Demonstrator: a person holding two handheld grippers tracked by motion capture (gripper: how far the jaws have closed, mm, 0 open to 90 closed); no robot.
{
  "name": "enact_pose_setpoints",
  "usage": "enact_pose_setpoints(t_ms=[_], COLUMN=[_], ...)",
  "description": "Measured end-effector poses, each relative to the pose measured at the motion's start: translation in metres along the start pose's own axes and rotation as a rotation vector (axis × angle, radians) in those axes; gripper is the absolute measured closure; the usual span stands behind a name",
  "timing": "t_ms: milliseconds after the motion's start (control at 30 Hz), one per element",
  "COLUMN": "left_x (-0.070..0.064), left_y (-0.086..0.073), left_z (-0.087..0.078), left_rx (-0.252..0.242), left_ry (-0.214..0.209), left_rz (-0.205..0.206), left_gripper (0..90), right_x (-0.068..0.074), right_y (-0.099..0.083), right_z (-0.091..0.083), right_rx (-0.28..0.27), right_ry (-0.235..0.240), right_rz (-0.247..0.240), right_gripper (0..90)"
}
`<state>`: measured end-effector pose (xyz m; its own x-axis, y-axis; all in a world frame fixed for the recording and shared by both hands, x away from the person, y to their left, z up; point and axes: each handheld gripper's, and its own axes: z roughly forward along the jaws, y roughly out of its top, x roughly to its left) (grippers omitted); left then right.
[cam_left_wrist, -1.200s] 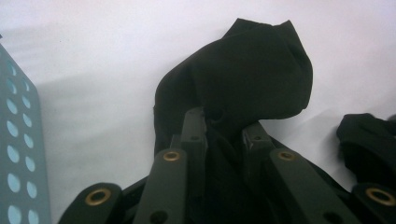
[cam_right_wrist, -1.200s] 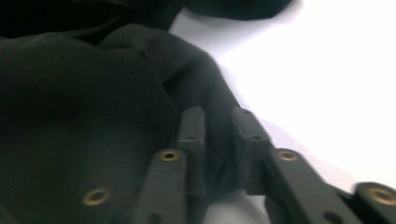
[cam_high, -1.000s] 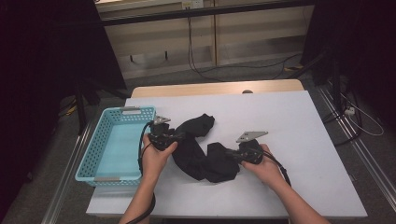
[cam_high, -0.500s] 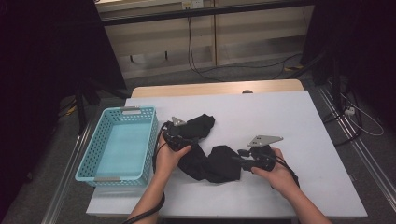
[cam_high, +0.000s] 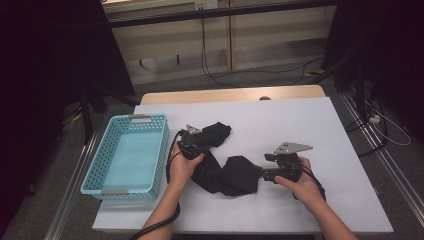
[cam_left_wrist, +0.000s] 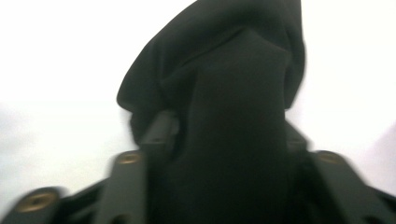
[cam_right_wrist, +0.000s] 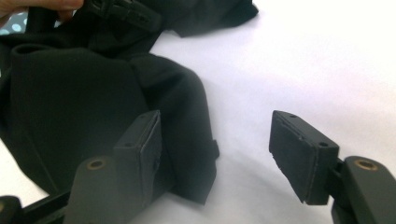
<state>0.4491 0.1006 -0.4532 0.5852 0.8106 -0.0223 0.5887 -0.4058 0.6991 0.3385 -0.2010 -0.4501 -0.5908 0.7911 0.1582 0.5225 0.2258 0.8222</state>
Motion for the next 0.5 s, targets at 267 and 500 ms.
enact_pose_setpoints(t_ms=[267,500], left_x=[-0.003,-0.031], left_y=[-0.001,0.003], left_z=[-0.006,-0.013], left_rx=[0.009,0.017], left_ry=[-0.119,-0.234], left_rz=[-0.053,-0.009], left_gripper=[76.1,76.4], right_x=[-0.001,-0.004], right_y=[0.000,0.000], right_z=[0.001,0.000], right_rx=[-0.001,0.001], right_ry=[-0.006,-0.027], right_rz=[0.004,0.009], right_gripper=[32.2,28.0])
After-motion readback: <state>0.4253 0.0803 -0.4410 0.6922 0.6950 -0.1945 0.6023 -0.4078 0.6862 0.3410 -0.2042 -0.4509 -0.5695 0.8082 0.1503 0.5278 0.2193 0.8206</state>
